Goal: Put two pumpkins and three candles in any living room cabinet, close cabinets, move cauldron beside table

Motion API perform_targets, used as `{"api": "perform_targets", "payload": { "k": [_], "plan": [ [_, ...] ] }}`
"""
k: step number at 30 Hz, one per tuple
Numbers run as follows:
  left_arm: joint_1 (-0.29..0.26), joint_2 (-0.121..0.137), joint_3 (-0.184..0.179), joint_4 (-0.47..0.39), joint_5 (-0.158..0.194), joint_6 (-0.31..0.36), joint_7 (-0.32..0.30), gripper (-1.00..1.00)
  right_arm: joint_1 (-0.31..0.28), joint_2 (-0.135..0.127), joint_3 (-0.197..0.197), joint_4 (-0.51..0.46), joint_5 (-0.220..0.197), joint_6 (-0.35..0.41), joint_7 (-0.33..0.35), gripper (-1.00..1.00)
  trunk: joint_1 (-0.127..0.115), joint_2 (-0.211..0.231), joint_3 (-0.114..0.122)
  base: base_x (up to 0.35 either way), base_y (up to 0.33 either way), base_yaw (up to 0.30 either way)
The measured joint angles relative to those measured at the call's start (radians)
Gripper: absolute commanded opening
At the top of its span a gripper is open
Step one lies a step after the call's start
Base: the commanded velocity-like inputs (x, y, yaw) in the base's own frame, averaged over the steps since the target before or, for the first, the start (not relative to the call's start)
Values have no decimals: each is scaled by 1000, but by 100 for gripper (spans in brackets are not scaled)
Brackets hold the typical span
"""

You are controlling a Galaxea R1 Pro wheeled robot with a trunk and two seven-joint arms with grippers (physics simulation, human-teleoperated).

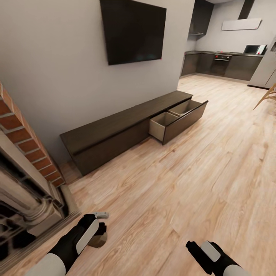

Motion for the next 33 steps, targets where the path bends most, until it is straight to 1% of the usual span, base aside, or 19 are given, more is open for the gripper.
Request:
{"api": "perform_targets", "payload": {
  "k": [5, 22, 33],
  "plan": [
    [0, 0, -8, 0, 0, 0, 0, -100, 0, 0, 0, 26, 0, -10, 0, 100, 0, 0, 0, 229, -215, -1],
    [0, 0, -9, 0, 0, 0, 0, -100, 0, 0, 1, 28, -1, -11, 6, 100, 0, 0, 0, 227, -213, 0],
    [0, 2, -9, -1, 0, 1, 0, -100, 0, -5, 1, 28, 0, -10, 21, 100, 0, 0, 0, 34, -32, 0]
  ]
}}
